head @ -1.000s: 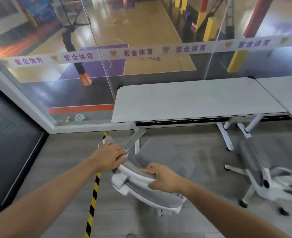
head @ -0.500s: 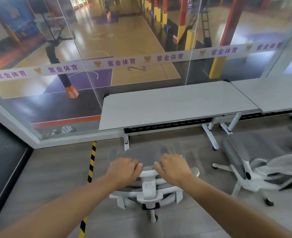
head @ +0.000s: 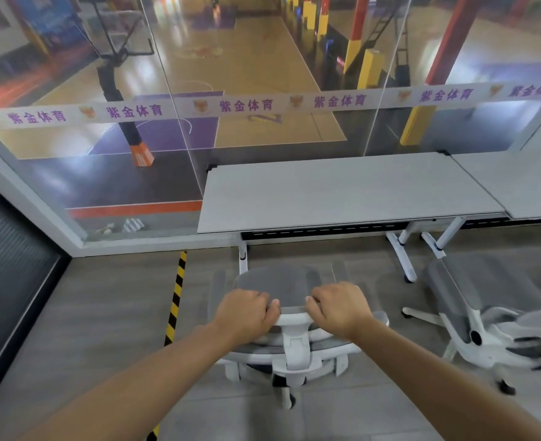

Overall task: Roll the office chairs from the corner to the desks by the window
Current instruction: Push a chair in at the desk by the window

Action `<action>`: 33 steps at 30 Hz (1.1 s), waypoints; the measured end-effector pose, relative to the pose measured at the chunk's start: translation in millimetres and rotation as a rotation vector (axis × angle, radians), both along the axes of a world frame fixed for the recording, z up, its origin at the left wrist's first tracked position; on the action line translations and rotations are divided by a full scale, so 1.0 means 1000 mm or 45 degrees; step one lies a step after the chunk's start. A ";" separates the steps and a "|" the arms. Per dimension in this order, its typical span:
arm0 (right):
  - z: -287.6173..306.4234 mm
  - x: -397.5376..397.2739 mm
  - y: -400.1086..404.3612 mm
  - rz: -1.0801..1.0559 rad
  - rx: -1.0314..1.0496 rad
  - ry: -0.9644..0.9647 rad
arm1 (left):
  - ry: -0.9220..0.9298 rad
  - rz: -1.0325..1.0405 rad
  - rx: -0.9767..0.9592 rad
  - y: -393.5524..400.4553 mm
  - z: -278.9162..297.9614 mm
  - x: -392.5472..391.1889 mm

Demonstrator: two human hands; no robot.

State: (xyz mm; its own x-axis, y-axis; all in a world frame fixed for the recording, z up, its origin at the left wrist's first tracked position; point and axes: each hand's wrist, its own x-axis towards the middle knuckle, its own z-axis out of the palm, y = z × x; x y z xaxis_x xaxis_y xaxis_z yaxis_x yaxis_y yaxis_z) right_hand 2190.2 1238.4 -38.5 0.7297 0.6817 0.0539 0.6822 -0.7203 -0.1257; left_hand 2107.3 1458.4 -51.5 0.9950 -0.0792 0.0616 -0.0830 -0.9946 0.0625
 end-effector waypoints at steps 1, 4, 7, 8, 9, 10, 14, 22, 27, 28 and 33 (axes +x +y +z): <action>-0.001 0.000 0.002 -0.004 0.012 -0.001 | -0.003 -0.013 0.005 0.003 0.000 0.002; -0.005 0.001 0.007 -0.017 0.043 -0.009 | 0.001 -0.045 -0.010 0.012 -0.003 0.006; -0.006 0.002 0.011 -0.026 0.031 -0.001 | -0.027 -0.059 -0.014 0.019 -0.003 0.010; -0.006 0.003 0.012 -0.027 0.031 0.005 | -0.029 -0.065 -0.012 0.021 -0.002 0.012; -0.007 0.003 0.011 -0.025 0.037 0.012 | -0.029 -0.072 -0.014 0.021 -0.001 0.013; -0.007 0.005 0.009 -0.018 0.041 0.017 | -0.028 -0.076 -0.016 0.021 -0.001 0.014; -0.010 0.006 -0.007 0.009 0.057 0.008 | -0.043 -0.048 -0.011 0.016 -0.003 0.010; -0.019 -0.001 -0.019 -0.025 0.088 -0.036 | -0.008 -0.039 0.017 0.008 -0.001 -0.004; -0.022 0.002 -0.007 -0.016 0.061 -0.055 | 0.034 0.071 0.035 0.017 0.001 -0.008; -0.021 0.003 -0.004 -0.009 0.063 -0.060 | 0.047 0.088 0.045 0.019 0.001 -0.007; -0.021 0.003 -0.001 0.010 0.084 -0.057 | 0.062 0.078 0.089 0.020 0.001 -0.010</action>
State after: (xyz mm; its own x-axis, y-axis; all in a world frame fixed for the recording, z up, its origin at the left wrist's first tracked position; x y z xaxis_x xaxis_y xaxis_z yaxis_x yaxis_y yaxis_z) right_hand 2193.3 1237.6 -59.9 0.7204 0.6811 0.1310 0.6936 -0.7063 -0.1419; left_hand 2097.8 1478.7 -50.5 0.9997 -0.0202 0.0096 -0.0202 -0.9998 -0.0049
